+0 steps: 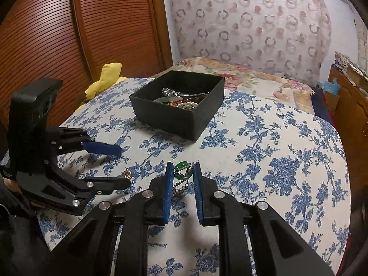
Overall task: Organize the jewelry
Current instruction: 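Grasp the green pendant with the right tool while the left tool reaches the gold charm, then grasp the gold flower charm with the left tool, then carry the green pendant and gold charm over the black box with both tools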
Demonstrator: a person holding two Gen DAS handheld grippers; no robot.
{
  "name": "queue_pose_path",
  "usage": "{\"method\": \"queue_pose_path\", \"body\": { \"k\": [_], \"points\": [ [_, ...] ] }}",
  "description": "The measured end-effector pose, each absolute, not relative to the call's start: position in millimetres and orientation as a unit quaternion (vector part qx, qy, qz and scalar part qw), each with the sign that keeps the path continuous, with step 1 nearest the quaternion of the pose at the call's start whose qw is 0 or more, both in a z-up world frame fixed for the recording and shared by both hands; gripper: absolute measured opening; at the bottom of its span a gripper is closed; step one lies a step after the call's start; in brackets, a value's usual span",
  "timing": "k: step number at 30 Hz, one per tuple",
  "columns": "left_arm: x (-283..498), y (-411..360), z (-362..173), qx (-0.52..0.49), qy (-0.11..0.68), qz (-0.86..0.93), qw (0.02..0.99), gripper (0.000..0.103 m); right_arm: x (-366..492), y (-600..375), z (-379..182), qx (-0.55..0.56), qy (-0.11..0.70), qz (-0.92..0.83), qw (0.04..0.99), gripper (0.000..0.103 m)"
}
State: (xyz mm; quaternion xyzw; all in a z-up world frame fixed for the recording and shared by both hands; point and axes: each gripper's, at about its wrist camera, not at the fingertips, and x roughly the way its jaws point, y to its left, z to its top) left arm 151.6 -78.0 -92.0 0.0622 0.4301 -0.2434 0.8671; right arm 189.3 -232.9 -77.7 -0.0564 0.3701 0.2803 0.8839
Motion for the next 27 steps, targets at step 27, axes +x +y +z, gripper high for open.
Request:
{"method": "queue_pose_path", "body": {
  "k": [27],
  "points": [
    [154, -67, -87, 0.058, 0.423, -0.228, 0.875, 0.014, 190, -233, -71, -0.05, 0.364, 0.283, 0.886, 0.019]
  ]
}}
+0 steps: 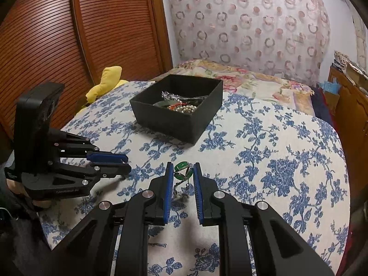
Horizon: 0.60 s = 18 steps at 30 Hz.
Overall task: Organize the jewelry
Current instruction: 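Carry the green pendant and gold charm over the black box with both tools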
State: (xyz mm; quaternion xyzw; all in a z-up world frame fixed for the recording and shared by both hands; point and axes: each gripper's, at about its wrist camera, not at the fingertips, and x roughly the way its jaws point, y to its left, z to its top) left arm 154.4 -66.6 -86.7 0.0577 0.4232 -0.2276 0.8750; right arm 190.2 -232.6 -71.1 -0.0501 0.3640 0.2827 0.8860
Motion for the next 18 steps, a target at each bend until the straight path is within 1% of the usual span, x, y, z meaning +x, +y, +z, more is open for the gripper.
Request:
{"method": "queue_pose_path", "body": {
  "k": [8, 14, 18],
  "points": [
    [172, -57, -64, 0.048, 0.396, -0.219, 0.89, 0.014, 202, -221, -40, -0.056, 0.33, 0.296, 0.895, 0.019],
    [201, -52, -38, 0.042, 0.364, -0.207, 0.907, 0.014, 228, -212, -7, -0.046, 0.29, 0.309, 0.905, 0.019],
    [222, -47, -30, 0.036, 0.355, -0.195, 0.914, 0.014, 250, -202, 1, -0.042, 0.282, 0.315, 0.905, 0.019]
  ]
}}
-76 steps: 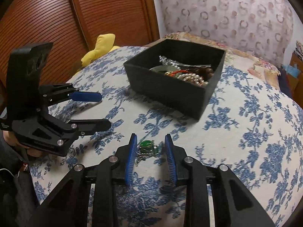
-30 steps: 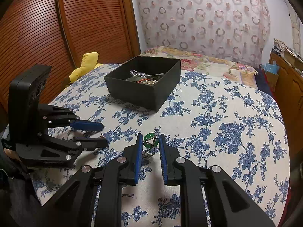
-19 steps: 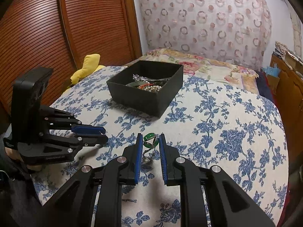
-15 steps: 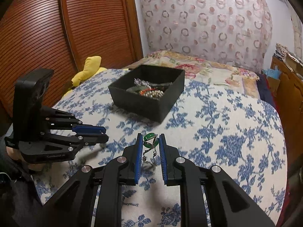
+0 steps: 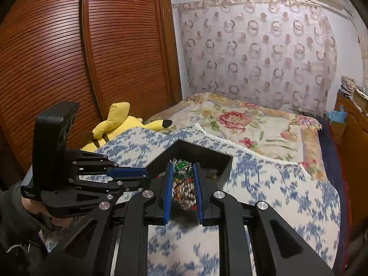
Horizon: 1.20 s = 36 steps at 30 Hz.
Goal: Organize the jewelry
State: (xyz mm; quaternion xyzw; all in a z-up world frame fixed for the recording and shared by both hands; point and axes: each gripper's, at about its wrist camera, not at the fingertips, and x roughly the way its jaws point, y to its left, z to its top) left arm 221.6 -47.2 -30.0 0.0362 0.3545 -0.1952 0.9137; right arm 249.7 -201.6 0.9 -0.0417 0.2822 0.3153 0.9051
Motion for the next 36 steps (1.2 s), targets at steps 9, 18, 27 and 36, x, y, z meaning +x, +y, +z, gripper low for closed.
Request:
{"method": "queue_pose_path", "body": {
  "k": [9, 18, 27, 36],
  "points": [
    [262, -35, -37, 0.022, 0.369, -0.173, 0.913, 0.014, 284, -181, -21, -0.057, 0.311, 0.306, 0.898, 0.019],
    [268, -36, -36, 0.021, 0.367, -0.166, 0.915, 0.014, 286, -182, -36, -0.05, 0.328, 0.288, 0.898, 0.034],
    [250, -38, -24, 0.022, 0.35, -0.147, 0.925, 0.053, 265, -200, -27, -0.031, 0.314, 0.264, 0.911, 0.039],
    [196, -30, -10, 0.008, 0.318, -0.113, 0.941, 0.095, 212, -222, -14, -0.017, 0.279, 0.213, 0.936, 0.073]
  ]
}}
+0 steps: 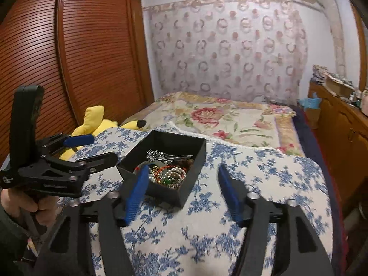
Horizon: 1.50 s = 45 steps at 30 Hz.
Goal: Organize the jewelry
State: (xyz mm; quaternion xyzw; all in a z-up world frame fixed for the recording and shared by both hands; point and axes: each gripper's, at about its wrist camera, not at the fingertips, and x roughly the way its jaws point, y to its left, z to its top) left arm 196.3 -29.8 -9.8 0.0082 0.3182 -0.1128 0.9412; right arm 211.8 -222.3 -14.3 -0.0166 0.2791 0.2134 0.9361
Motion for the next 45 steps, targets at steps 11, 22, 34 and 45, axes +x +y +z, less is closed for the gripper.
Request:
{"method": "queue_pose_path", "body": {
  "k": [11, 22, 34, 45],
  "points": [
    [111, -22, 3, 0.031, 0.293, -0.069, 0.953, 0.095, 132, -237, 3, 0.004, 0.227, 0.173, 0.958, 0.1],
    [65, -11, 15, 0.016, 0.268, -0.055, 0.962, 0.095, 83, -231, 8, 0.009, 0.214, 0.14, 0.967, 0.1],
    [55, -3, 17, 0.012, 0.256, -0.049, 0.965, 0.095, 79, -227, 7, 0.006, 0.211, 0.122, 0.97, 0.1],
    [54, -4, 16, 0.011, 0.257, -0.047, 0.965, 0.095, 79, -229, 7, 0.006, 0.21, 0.116, 0.971, 0.1]
  ]
}}
